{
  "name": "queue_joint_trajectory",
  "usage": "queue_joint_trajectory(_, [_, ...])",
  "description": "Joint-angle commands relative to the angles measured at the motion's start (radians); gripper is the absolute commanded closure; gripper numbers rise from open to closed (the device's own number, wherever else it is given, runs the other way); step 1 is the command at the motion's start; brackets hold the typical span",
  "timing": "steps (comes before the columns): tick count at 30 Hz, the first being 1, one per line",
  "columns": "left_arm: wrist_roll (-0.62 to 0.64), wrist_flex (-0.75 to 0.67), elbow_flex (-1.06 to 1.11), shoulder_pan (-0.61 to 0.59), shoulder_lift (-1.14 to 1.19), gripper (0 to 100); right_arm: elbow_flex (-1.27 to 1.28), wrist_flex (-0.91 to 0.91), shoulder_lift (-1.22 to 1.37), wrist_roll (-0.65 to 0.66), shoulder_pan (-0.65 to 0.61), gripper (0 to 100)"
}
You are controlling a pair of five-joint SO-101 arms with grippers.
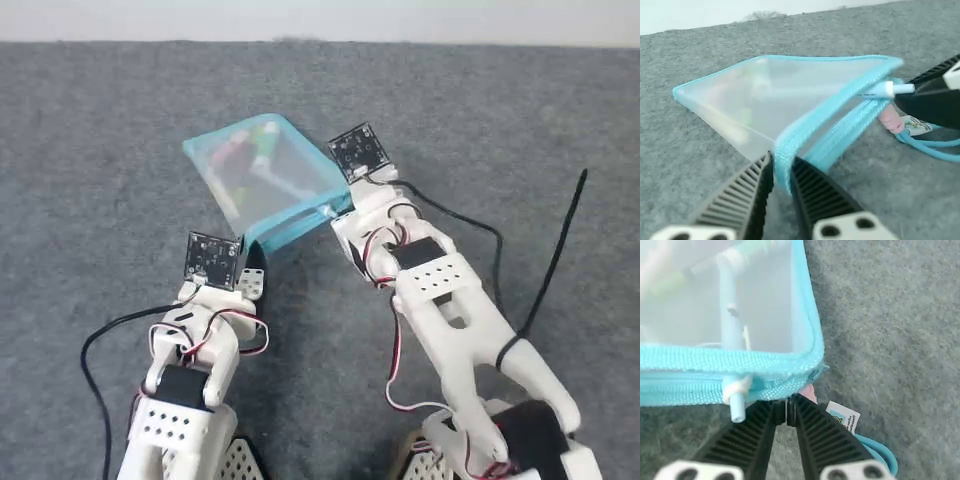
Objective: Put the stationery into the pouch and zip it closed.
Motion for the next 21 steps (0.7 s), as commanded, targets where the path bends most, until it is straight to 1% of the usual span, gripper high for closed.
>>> queue_joint_trajectory(1, [0.005,0.018,-0.077,0.000,-0.012,99,-0.064,0.005,-0.042,-0.018,-0.005,99.2])
queue_joint_trajectory(4, [0.005,0.020,-0.077,0.000,-0.012,99,-0.061,0.054,-0.038,-0.011,-0.050,99.2])
queue_joint_trajectory(8, [-0.020,0.020,-0.077,0.000,-0.012,99,-0.063,0.119,-0.067,0.101,-0.154,99.2])
queue_joint_trajectory(15, [-0.021,0.021,-0.076,0.000,-0.012,99,-0.061,0.180,-0.179,0.126,-0.162,99.0])
queue_joint_trajectory(17, [-0.021,0.021,-0.076,0.000,-0.012,99,-0.061,0.196,-0.211,0.126,-0.159,95.2])
queue_joint_trajectory(21, [-0.021,0.021,-0.076,0.000,-0.012,99,-0.063,0.219,-0.274,0.127,-0.160,82.7])
